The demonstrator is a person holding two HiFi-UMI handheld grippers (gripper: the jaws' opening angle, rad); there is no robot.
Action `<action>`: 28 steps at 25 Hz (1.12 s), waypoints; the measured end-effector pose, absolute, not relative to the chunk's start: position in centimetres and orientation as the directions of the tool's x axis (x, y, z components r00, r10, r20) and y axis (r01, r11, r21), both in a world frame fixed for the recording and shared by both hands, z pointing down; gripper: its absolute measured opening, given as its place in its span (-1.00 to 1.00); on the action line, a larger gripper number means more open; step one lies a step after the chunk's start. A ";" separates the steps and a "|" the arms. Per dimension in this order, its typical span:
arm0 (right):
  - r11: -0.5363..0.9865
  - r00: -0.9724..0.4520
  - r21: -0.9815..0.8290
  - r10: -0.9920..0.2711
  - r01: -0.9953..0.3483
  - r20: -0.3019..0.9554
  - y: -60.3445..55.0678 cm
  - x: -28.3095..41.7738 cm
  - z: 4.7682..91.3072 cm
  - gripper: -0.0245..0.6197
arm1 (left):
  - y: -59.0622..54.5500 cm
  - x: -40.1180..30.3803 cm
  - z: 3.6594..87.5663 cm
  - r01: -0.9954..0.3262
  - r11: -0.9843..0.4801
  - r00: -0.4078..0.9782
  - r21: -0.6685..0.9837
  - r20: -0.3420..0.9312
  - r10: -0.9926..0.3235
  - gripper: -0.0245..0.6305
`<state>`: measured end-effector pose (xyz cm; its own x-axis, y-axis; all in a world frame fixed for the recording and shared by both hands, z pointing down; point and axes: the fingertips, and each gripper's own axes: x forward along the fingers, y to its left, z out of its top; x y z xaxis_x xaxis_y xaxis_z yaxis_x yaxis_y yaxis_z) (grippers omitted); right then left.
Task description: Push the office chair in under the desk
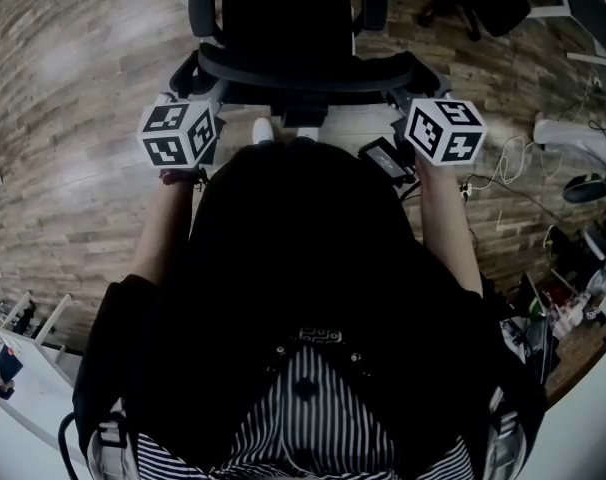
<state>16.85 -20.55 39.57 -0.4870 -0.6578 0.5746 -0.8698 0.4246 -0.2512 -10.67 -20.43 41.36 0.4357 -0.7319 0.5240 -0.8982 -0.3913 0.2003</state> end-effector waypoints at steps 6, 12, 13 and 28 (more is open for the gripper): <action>0.458 -0.519 -0.260 -0.650 -0.850 0.554 -21.5 17.0 40.0 -0.02 | -21.2 -10.3 41.8 -0.916 -0.360 0.398 0.178 0.518 -0.757 -0.04; 0.503 -0.559 -0.262 -0.640 -0.824 0.527 -22.2 17.2 39.8 -0.02 | -21.5 -10.0 41.6 -0.925 -0.346 0.376 0.157 0.507 -0.776 -0.04; 0.510 -0.566 -0.264 -0.636 -0.818 0.524 -22.2 17.2 39.8 -0.02 | -21.4 -9.9 41.6 -0.928 -0.340 0.369 0.153 0.505 -0.780 -0.04; 0.577 -0.645 -0.308 -0.577 -0.756 0.501 -25.1 16.3 40.0 -0.04 | -24.1 -10.2 41.4 -0.954 -0.267 0.298 0.133 0.495 -0.817 -0.04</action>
